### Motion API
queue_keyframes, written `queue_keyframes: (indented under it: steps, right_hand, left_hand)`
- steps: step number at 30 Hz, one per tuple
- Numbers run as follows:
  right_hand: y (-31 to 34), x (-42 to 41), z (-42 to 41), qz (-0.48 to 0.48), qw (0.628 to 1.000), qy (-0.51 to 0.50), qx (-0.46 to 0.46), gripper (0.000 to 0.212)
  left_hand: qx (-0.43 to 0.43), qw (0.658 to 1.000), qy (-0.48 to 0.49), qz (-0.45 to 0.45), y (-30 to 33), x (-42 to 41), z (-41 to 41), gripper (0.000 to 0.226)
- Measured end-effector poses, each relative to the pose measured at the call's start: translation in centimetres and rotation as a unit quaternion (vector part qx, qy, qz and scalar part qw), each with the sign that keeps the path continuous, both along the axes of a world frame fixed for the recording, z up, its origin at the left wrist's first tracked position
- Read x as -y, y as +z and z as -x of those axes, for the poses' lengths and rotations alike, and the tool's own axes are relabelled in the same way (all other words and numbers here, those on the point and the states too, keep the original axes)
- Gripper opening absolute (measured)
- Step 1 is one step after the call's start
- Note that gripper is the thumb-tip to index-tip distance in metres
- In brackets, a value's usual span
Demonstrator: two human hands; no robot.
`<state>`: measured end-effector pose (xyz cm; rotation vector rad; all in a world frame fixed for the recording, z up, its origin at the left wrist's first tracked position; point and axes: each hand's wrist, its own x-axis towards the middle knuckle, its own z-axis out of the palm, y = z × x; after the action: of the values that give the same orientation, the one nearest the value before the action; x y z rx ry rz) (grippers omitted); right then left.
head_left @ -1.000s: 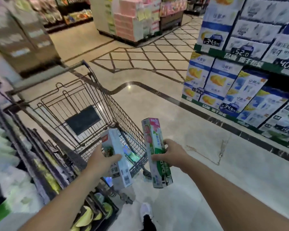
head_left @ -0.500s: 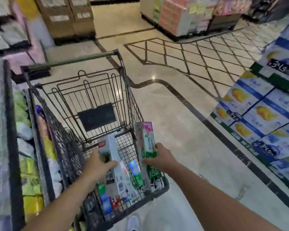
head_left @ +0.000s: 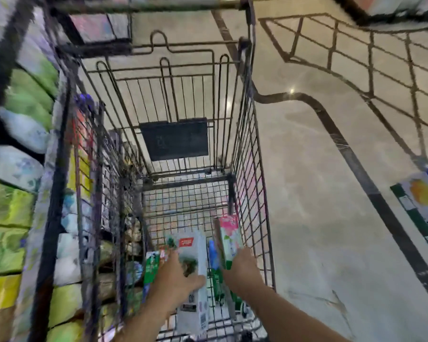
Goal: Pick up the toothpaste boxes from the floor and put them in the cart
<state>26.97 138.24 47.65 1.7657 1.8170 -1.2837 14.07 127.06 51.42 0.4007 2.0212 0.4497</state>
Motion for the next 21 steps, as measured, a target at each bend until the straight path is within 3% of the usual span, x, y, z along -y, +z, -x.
queue_keyframes:
  steps: [2, 6, 9, 13, 21]
  right_hand:
    - [-2.3, 0.2, -0.5, 0.008, 1.0, -0.014, 0.019, 0.046]
    - [-6.1, 1.0, -1.3, -0.009, 0.998, 0.049, 0.047, 0.032]
    - [-8.1, 1.5, -1.0, -0.002, 0.997, 0.022, 0.073, 0.042]
    - [-9.4, 1.8, 0.2, 0.005, 0.989, 0.046, 0.14, 0.072]
    - [-8.9, 2.2, 0.5, -0.013, 0.99, 0.067, 0.119, 0.074]
  left_hand:
    - [-0.02, 0.999, -0.023, 0.012, -2.3, -0.7, -0.6, 0.11]
    - [-0.065, 0.996, -0.058, 0.035, -5.8, -2.1, -1.5, 0.112]
    - [-0.101, 0.99, -0.084, 0.044, -7.4, -2.7, -2.2, 0.105]
    - [-0.118, 0.985, -0.112, 0.057, -8.5, -2.7, -2.7, 0.099]
    - [-0.113, 0.986, -0.109, 0.053, -9.8, -2.0, -2.4, 0.092]
